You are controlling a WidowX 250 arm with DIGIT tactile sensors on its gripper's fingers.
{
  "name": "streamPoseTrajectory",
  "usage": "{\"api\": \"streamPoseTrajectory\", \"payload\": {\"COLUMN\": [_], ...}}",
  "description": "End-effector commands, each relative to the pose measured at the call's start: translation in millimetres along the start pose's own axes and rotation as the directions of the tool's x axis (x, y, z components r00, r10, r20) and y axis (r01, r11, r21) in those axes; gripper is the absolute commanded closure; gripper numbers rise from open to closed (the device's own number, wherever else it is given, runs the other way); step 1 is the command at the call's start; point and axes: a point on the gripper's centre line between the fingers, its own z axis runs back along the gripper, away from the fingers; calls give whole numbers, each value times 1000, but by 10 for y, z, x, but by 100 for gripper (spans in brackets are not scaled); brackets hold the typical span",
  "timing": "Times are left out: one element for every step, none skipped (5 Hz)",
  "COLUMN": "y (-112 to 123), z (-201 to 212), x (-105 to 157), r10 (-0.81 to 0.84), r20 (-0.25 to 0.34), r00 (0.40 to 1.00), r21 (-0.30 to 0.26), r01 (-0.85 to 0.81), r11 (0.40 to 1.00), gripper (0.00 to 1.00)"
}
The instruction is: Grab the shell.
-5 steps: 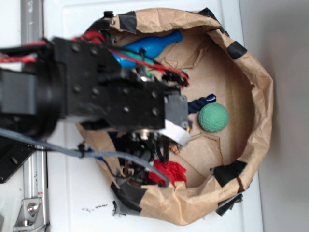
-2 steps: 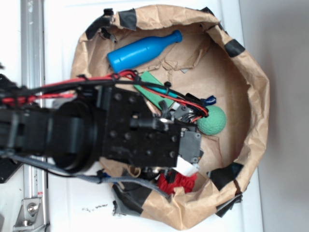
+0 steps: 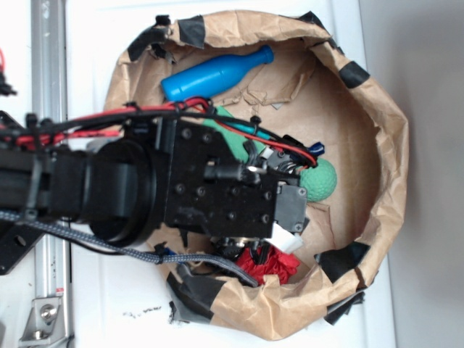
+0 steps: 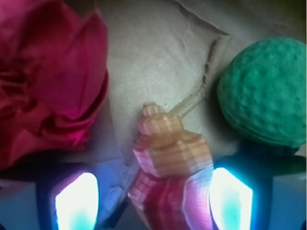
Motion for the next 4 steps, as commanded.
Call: {"api": "streamPoseTrajectory", "payload": {"y": [142,230,376,546], "z": [42,198,688,1202], "x": [39,62,32,-164], "r10": [117,234,441,626], "r20": [27,11,6,24], "r00": [993,972,898,779], "r21": [24,74,74,148], "r01": [-118,-234,-440,-622], "r11": [993,969,895,768], "gripper": [100,100,100,100]}}
